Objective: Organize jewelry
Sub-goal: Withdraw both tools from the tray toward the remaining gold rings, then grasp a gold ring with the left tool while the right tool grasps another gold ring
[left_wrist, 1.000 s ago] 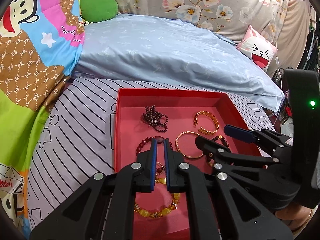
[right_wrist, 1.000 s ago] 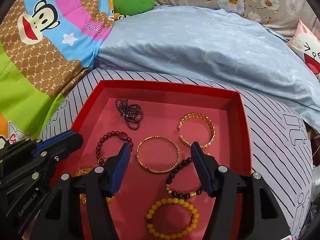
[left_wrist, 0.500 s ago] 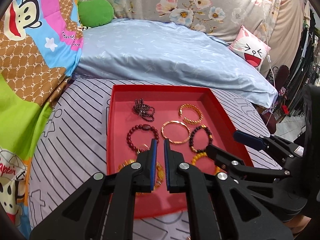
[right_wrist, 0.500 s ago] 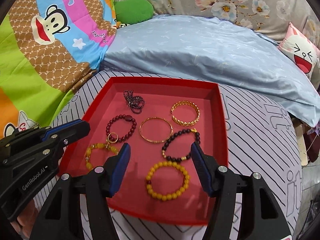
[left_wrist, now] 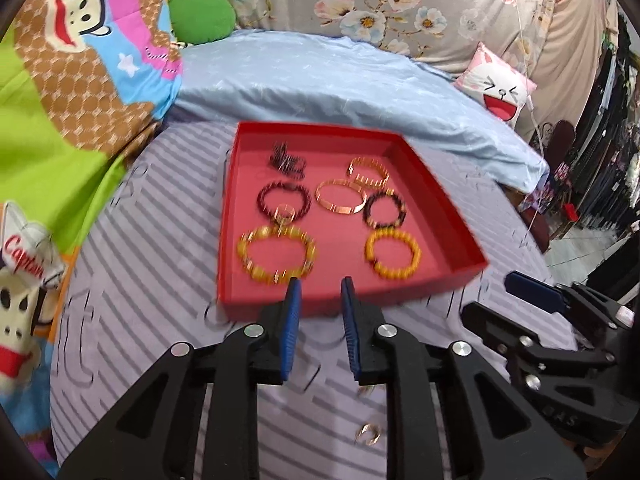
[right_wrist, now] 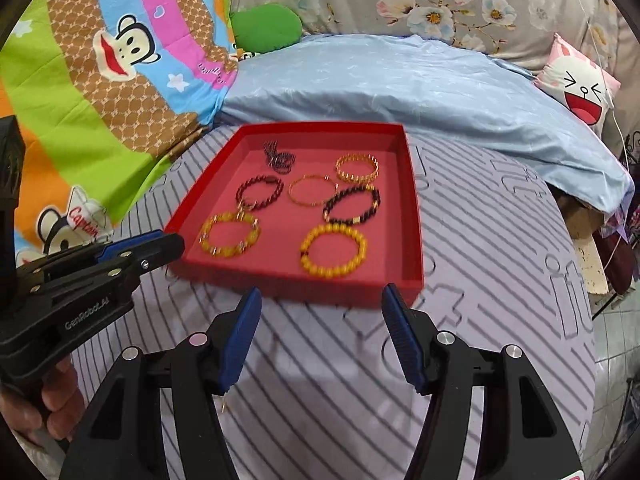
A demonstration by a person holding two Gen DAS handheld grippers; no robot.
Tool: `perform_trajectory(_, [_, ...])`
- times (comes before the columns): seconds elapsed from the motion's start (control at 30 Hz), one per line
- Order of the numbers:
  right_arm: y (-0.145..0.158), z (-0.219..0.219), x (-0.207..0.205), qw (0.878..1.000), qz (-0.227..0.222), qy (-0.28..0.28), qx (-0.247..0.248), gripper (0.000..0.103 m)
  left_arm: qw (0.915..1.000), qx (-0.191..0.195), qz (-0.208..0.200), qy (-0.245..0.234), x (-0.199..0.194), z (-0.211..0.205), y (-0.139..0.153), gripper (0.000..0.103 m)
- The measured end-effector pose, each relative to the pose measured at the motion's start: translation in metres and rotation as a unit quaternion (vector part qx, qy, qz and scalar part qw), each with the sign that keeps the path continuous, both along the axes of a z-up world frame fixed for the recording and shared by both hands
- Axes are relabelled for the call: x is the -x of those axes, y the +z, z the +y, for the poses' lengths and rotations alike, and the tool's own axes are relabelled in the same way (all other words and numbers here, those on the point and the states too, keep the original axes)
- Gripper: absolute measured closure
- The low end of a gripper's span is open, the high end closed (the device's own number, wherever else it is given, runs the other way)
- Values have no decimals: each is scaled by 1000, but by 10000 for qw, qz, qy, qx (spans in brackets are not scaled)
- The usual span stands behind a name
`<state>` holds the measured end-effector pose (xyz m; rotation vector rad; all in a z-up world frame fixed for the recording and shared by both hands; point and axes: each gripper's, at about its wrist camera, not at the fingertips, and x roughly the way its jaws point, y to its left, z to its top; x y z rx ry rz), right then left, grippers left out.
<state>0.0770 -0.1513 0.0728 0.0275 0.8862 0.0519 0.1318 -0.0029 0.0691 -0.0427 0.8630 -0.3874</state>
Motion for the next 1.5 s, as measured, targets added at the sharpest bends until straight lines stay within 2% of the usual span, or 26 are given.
perform_trajectory(0.07, [-7, 6, 14, 9999, 44, 74, 55, 42, 9999, -112, 26, 47, 12, 2, -7, 81])
perform_trajectory(0.13, [-15, 14, 27, 9998, 104, 172, 75, 43, 9997, -210, 33, 114, 24, 5, -14, 73])
perform_trajectory(0.33, [-43, 37, 50, 9986, 373, 385, 1, 52, 9987, -379, 110, 327, 50, 22, -29, 68])
perform_trajectory(0.37, [-47, 41, 51, 9984, 405, 404, 2, 55, 9984, -401, 131, 367, 52, 26, -31, 67])
perform_trajectory(0.43, [-54, 49, 53, 9980, 457, 445, -23, 57, 9976, -483, 145, 483, 57, 32, -35, 57])
perform_trajectory(0.5, [-59, 55, 55, 9976, 492, 474, -68, 60, 9966, -554, 115, 597, 61, 38, -37, 52])
perform_trajectory(0.73, [-69, 76, 54, 9972, 490, 558, 99, 64, 9946, -691, 141, 762, 69, 52, -45, 44])
perform_trajectory(0.87, [-75, 81, 50, 9970, 516, 563, 145, 74, 9944, -655, 185, 811, 71, 59, -47, 44])
perform_trajectory(0.97, [-78, 86, 50, 9970, 446, 560, 280, 78, 9943, -633, 221, 834, 71, 63, -50, 44])
perform_trajectory(1.07, [-78, 89, 50, 9968, 408, 594, 340, 89, 9942, -628, 235, 843, 72, 64, -51, 44])
perform_trajectory(1.27, [-78, 85, 52, 9973, 402, 537, 315, 89, 9945, -582, 256, 827, 72, 63, -51, 44])
perform_trajectory(1.5, [-67, 51, 58, 9992, 359, 147, 103, 89, 9965, -479, 268, 633, 72, 47, -49, 43])
